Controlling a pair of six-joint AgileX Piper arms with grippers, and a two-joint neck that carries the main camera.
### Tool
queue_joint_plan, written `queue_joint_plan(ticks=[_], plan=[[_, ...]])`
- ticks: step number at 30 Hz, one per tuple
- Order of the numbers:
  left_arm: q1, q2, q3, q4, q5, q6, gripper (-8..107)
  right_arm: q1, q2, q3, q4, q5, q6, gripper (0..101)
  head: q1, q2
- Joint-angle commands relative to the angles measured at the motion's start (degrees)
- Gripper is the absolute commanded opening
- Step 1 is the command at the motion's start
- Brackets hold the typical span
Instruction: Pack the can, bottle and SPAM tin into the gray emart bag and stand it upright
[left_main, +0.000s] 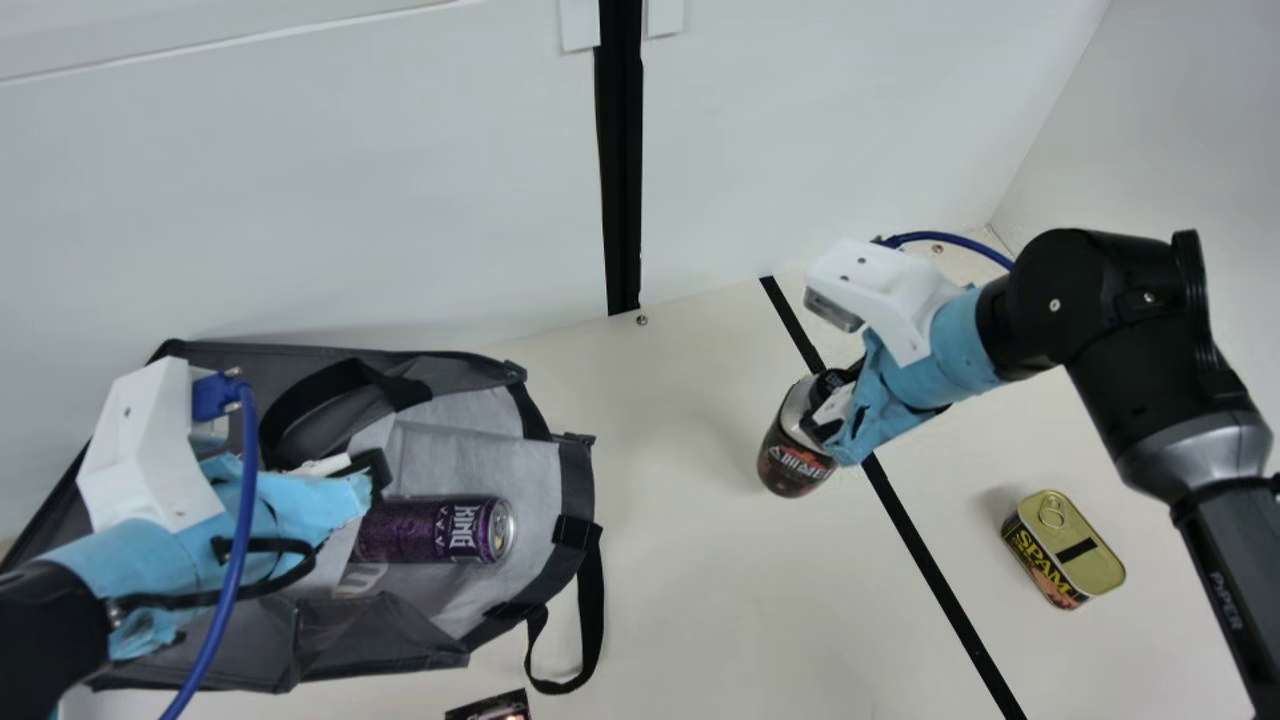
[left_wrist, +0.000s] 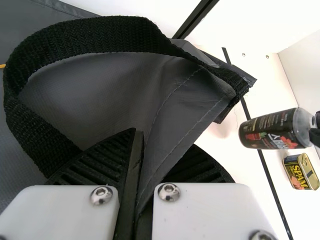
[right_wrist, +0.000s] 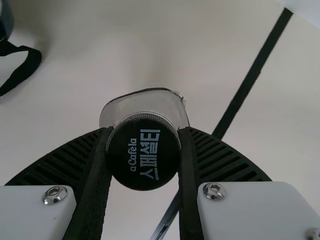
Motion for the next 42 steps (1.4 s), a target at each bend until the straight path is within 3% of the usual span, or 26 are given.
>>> queue_joint_plan(ticks=[1,24,42], plan=[[0.0,0.0,0.0,0.0,0.0,0.0,-8,1.0,-0.3,0.5,0.2,0.1,-0.2,0,-1.3,0.0],[0.0,0.0,0.0,0.0,0.0,0.0,-8,12.5,-3.1,7.2,4.2,0.1,-4.2,0,-1.3,0.0],[0.0,0.0,0.0,0.0,0.0,0.0,-8,16.7,-4.9,7.3,8.8,0.1,-6.0,0,-1.3,0.0]])
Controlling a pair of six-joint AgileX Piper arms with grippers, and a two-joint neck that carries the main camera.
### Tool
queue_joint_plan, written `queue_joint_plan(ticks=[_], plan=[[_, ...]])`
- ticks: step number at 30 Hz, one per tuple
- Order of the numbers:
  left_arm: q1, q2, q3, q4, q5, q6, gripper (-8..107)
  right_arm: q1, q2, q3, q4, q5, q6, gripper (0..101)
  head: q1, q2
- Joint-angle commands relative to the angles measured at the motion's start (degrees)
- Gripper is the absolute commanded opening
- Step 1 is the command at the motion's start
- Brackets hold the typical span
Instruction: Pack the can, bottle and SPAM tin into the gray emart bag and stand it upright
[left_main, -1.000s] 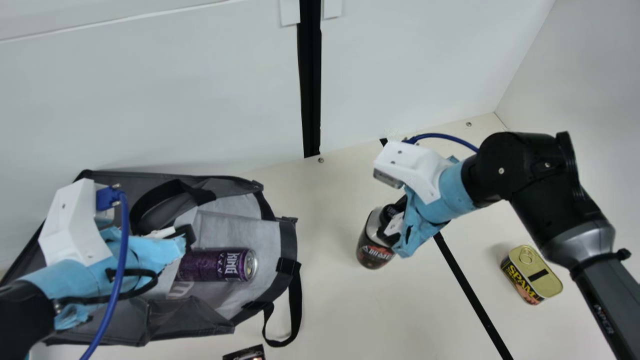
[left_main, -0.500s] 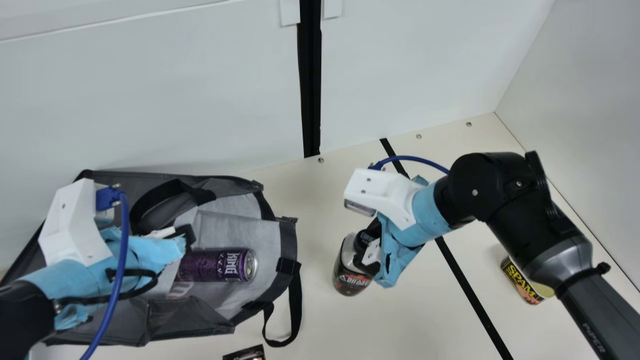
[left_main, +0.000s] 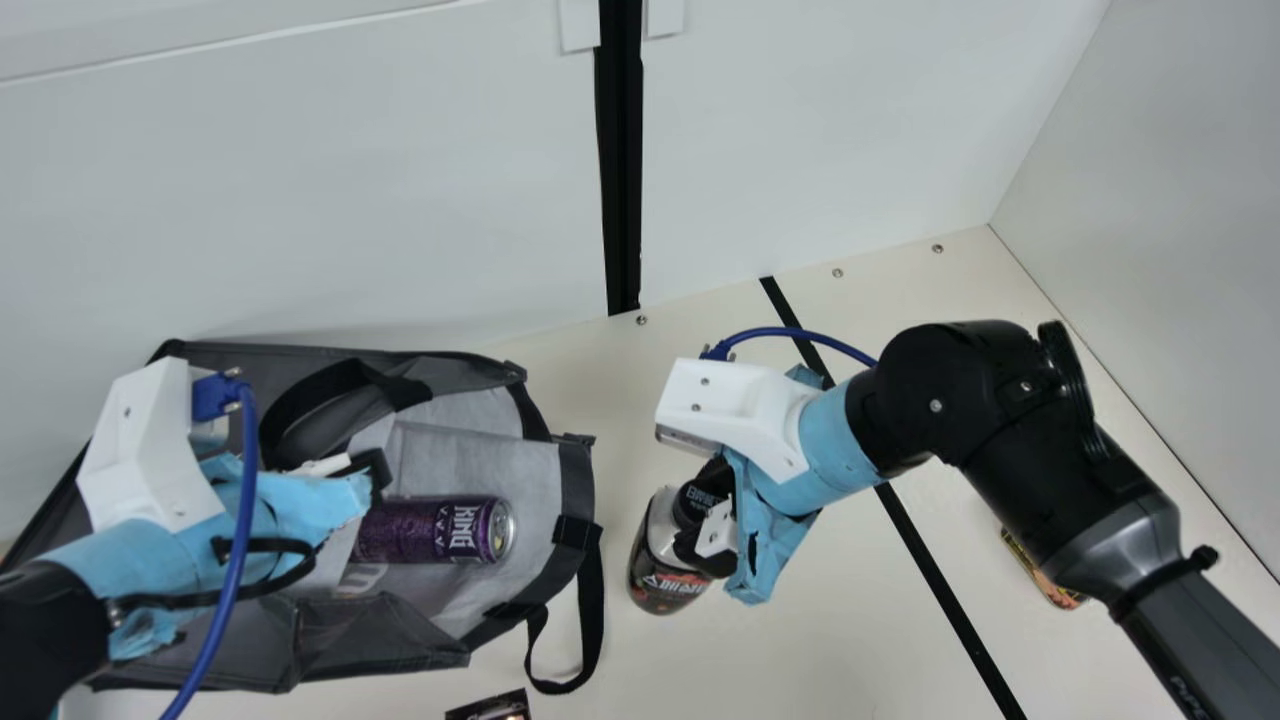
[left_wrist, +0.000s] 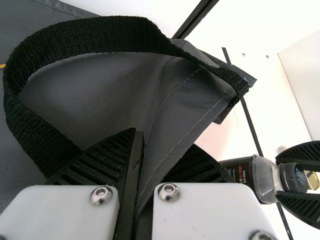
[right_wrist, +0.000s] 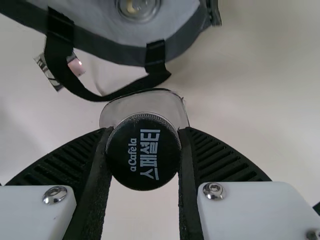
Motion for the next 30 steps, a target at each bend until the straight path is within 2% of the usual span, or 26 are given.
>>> queue_joint_plan(ticks=[1,21,30], plan=[[0.0,0.0,0.0,0.0,0.0,0.0,-8,0.0,-0.2,-0.3,0.9,0.0,-0.1,0,-1.3,0.0],[0.0,0.0,0.0,0.0,0.0,0.0,-8,-2.2,-2.6,-3.1,12.1,0.0,-1.4,0,-1.3,0.0],[0.0,0.0,0.0,0.0,0.0,0.0,-8,-3.0,-2.3,-5.7,15.0,0.0,-0.8,0,-1.3,0.0]])
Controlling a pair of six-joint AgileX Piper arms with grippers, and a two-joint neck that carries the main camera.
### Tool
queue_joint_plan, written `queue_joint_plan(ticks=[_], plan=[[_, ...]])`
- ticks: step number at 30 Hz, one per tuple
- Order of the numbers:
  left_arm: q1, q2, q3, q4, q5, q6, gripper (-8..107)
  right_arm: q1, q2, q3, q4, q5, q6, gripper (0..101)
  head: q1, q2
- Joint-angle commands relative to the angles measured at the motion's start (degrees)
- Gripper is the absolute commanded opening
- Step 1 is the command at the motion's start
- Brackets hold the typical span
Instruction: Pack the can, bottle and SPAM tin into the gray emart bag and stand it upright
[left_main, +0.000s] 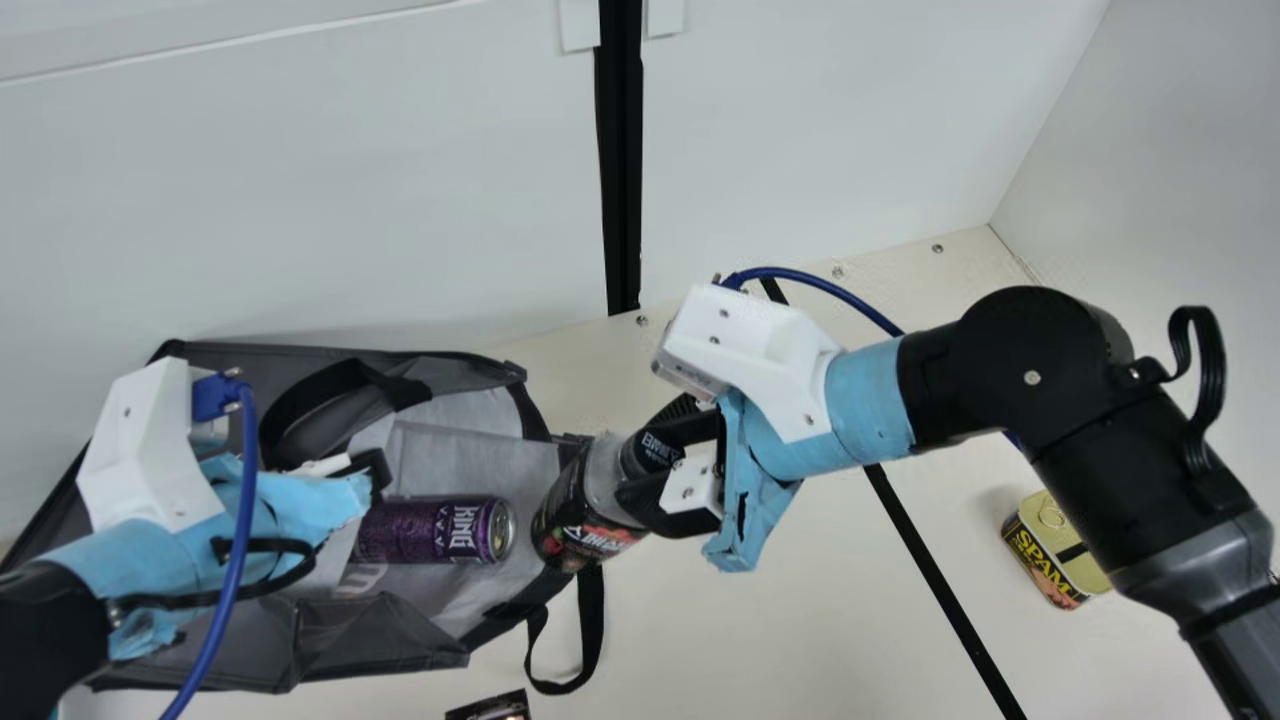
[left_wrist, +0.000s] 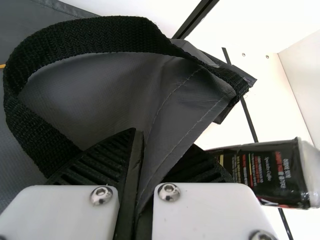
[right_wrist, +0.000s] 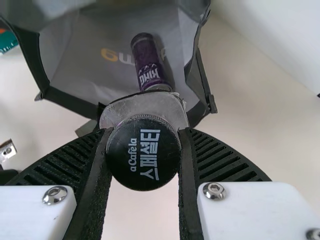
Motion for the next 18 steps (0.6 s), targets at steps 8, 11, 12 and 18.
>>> queue_joint_plan(ticks=[8,11,12,18], plan=[[0.0,0.0,0.0,0.0,0.0,0.0,-8,2.5,1.0,-0.2,1.1,-3.0,2.2,0,-1.3,0.0],[0.0,0.0,0.0,0.0,0.0,0.0,-8,4.1,1.5,0.1,1.1,-4.6,3.2,0,-1.3,0.0],[0.0,0.0,0.0,0.0,0.0,0.0,-8,4.7,1.6,0.2,1.0,-5.2,3.6,0,-1.3,0.0],[0.0,0.0,0.0,0.0,0.0,0.0,-8,7.6,2.8,0.2,0.9,-7.9,5.4,0,-1.3,0.0]])
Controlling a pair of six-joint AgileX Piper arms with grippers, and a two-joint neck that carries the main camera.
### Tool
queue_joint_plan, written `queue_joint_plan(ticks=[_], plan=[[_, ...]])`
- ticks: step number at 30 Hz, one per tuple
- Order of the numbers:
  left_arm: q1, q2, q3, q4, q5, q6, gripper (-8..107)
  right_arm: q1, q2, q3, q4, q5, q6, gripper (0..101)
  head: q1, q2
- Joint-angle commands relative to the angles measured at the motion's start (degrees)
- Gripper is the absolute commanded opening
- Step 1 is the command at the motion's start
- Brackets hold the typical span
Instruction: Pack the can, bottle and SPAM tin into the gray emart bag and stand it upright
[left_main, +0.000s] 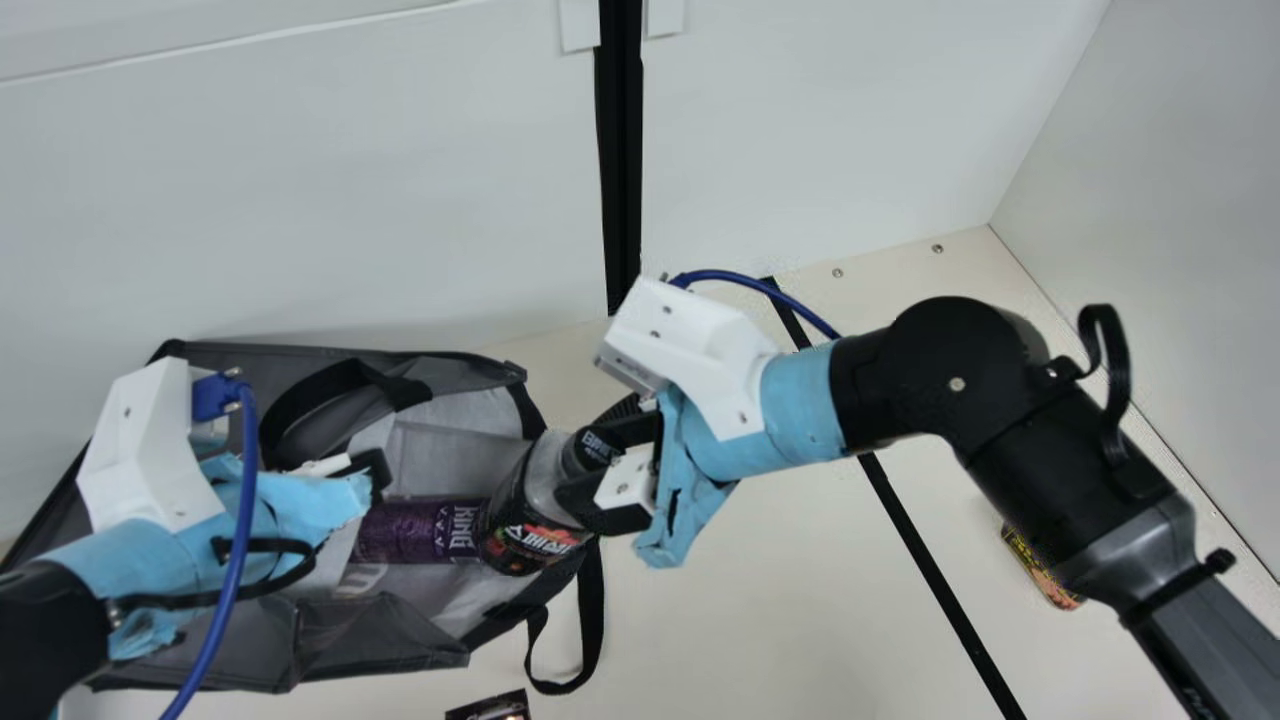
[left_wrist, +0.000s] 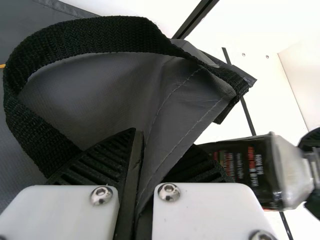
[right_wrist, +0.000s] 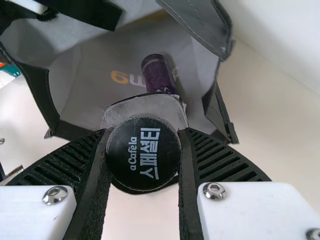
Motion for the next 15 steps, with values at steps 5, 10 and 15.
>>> queue_joint_plan(ticks=[5,10,15], plan=[[0.0,0.0,0.0,0.0,0.0,0.0,-8,2.5,1.3,-0.4,-0.2,-2.5,1.7,0,-1.3,0.0],[0.0,0.0,0.0,0.0,0.0,0.0,-8,4.4,2.7,-0.7,-0.2,-4.5,2.9,0,-1.3,0.0],[0.0,0.0,0.0,0.0,0.0,0.0,-8,6.1,4.1,-0.8,0.1,-6.4,3.9,0,-1.3,0.0]])
